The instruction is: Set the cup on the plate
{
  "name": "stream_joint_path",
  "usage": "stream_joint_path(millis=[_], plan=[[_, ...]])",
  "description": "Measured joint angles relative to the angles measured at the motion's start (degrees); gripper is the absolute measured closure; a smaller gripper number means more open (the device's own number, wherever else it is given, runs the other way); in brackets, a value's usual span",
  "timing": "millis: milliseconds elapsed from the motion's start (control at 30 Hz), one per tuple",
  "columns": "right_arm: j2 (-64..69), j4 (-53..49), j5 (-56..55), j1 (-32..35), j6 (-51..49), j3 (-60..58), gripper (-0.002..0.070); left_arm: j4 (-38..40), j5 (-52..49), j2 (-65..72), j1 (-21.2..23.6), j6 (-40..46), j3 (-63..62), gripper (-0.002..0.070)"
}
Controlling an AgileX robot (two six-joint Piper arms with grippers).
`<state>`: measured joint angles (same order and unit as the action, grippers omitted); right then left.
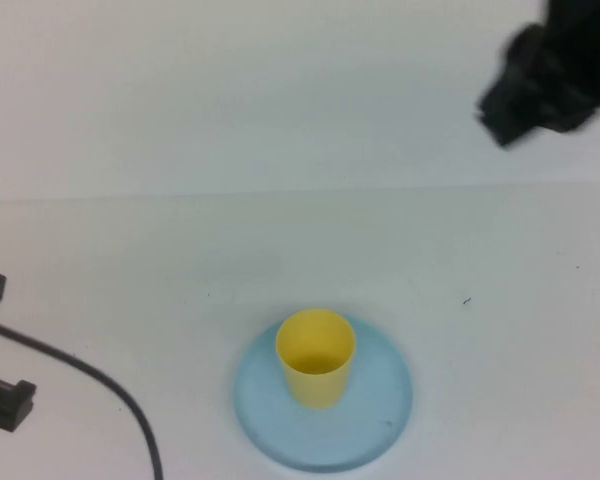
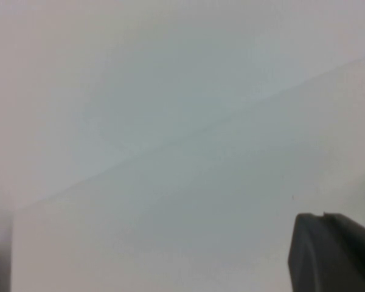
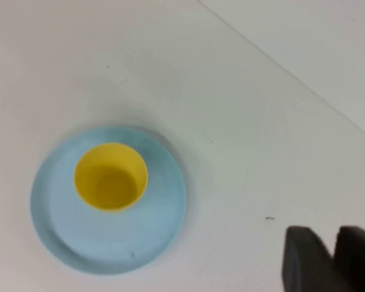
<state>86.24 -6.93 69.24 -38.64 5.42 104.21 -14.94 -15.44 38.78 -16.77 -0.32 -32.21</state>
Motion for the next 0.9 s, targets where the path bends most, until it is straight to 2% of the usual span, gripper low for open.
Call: stream_joint_path(millis=[133,333,467,667,900], plan=[[-13.4,0.0,-8.8,0.0,0.5,-18.0,0.0591,-0.1,0.6,-3.7,0.0,0.3,0.8,0.0675],[-32.0,-0.6,-23.8,0.0,0.5,-46.1,0.0633,-0.1,4.2,-9.8,0.0,0.3,5.3,0.0675],[-39.8,-1.5,-28.5,0.0,-0.1,-60.5,0.0666,-0.1,4.7,-12.5,0.0,0.3,6.8,0.0675],[-48.6,-3.3,-29.8,0.0,-5.0,-70.9,0.0675,0.2,-1.4,-13.7,0.0,0.3,6.8,0.0675],[-56.5,-3.1,-29.2,0.0,-7.5,-77.6,0.0675,0.8,-6.9,-13.8,0.0,-1.0,6.8,0.0675]])
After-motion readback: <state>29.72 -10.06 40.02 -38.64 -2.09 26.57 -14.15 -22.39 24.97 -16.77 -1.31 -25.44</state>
